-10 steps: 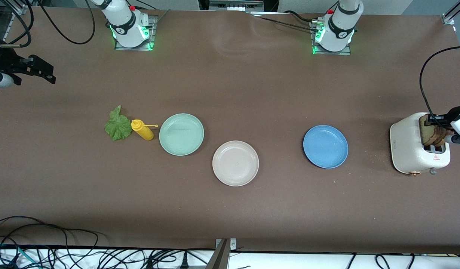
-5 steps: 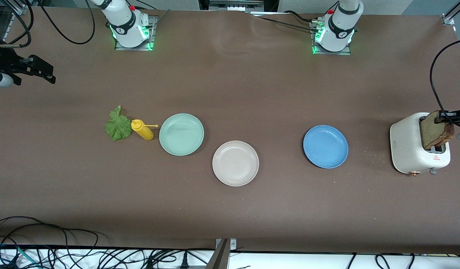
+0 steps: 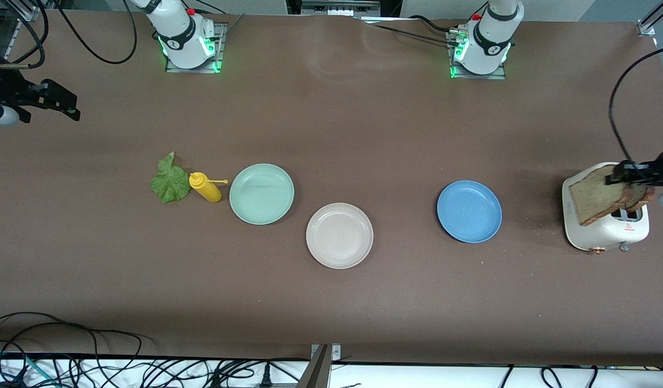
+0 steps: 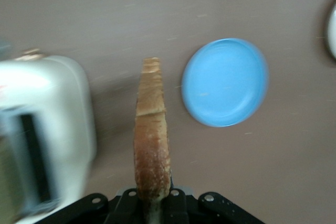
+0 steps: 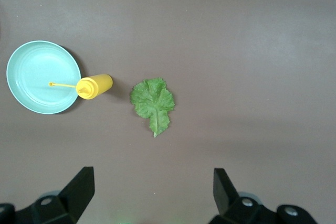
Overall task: Make sandwich on beige plate with both arms
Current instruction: 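Carry the bread slice with the left gripper over the beige plate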
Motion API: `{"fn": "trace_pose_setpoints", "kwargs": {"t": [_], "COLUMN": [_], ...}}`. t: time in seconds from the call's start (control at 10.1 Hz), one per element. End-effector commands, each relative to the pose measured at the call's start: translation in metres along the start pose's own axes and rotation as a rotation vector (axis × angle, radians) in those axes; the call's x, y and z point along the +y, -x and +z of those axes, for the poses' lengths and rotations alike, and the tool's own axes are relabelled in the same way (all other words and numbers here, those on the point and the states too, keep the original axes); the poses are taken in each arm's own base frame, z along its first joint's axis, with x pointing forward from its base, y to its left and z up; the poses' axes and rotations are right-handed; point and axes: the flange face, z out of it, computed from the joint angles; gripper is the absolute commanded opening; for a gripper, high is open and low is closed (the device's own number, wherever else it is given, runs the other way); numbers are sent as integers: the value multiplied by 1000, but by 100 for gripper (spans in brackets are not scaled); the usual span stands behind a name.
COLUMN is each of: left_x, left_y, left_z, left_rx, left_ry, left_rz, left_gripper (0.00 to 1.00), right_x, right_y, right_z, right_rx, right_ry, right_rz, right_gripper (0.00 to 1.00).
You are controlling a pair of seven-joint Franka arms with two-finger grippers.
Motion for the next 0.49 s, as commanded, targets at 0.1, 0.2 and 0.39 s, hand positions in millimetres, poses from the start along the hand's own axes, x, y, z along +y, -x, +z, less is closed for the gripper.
{"fn": "trace_pose_setpoints", "kwargs": {"t": [0.1, 0.2, 0.39], "left_x": [126, 171, 215], "left_y": [-57, -73, -106], "left_z": [65, 91, 135], "left_rx": [-39, -65, -71], "left_ry": [270, 373, 663], "left_rz": [-15, -25, -85], "left_gripper": [0, 0, 0], "right_x": [0, 0, 3], "right_y": [0, 0, 1], "right_z": [-5, -5, -5], "right_rx": [-5, -7, -8], "right_ry": [0, 0, 0], "right_rz": [10, 10, 14], "right_gripper": [100, 100, 100]}}
